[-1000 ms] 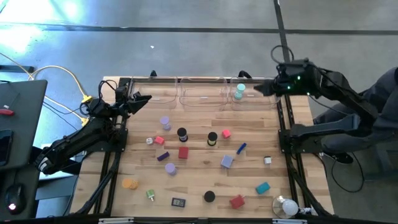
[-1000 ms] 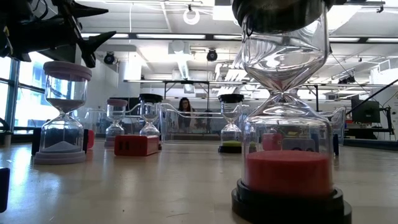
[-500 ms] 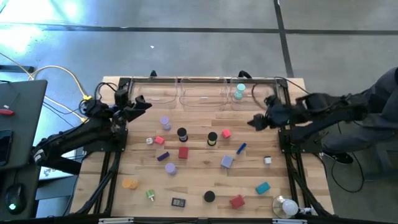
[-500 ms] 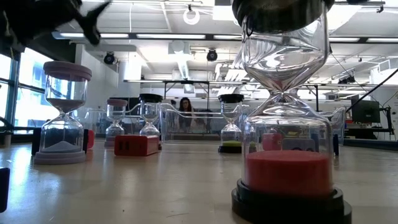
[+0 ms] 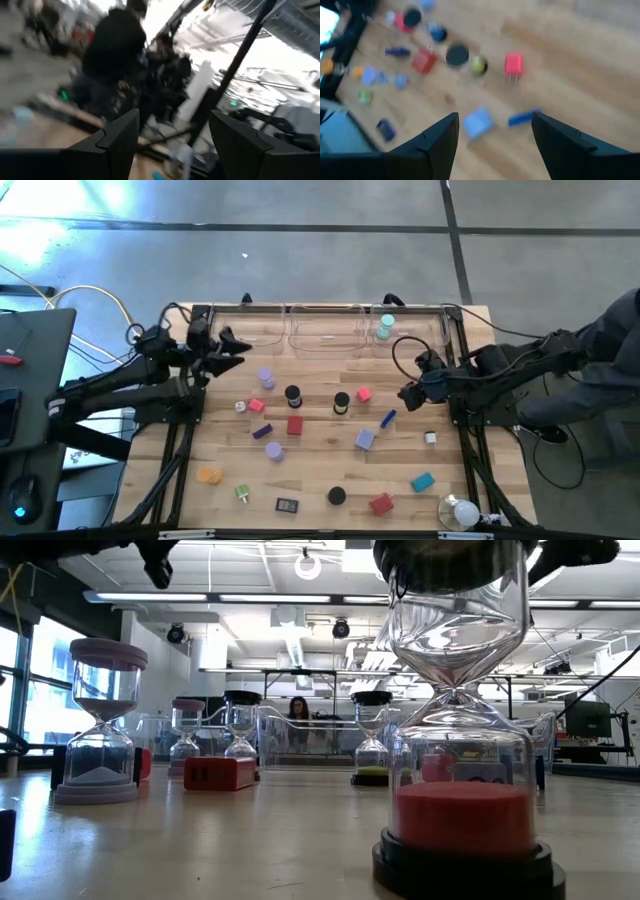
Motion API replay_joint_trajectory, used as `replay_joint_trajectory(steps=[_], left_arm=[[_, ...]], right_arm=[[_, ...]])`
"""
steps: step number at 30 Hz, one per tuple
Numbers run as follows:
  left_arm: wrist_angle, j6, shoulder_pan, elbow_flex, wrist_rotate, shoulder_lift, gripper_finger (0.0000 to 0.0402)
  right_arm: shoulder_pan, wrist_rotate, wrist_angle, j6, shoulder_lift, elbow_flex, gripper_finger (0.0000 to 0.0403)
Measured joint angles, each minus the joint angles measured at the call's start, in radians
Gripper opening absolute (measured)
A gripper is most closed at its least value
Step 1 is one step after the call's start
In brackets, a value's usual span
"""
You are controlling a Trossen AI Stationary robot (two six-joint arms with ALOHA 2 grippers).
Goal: Pick & Place Office items
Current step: Put the left pink charger adapter into the left transparent bin
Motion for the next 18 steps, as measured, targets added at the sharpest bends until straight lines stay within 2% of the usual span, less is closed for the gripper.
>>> replay_joint_trajectory(steps=[3, 6, 12, 18], left_arm=[[0.021, -0.014, -0.063, 0.000, -0.032, 0.028, 0.0234], [0.103, 0.016, -0.134, 0.000, -0.160, 0.066, 0.0234], [0.273, 0.145, -0.323, 0.025, -0.366, 0.183, 0.0234], [0.151, 0.281, -0.446, 0.224, -0.458, 0.351, 0.0234]], right_arm=[[0.000, 0.176, 0.041, -0.090, 0.001, 0.000, 0.0239], [-0.001, 0.285, 0.093, -0.182, 0.003, 0.000, 0.0239], [0.012, 0.254, 0.154, -0.308, 0.003, 0.001, 0.0239], [0.069, 0.331, 0.179, -0.361, 0.003, 0.001, 0.0239]])
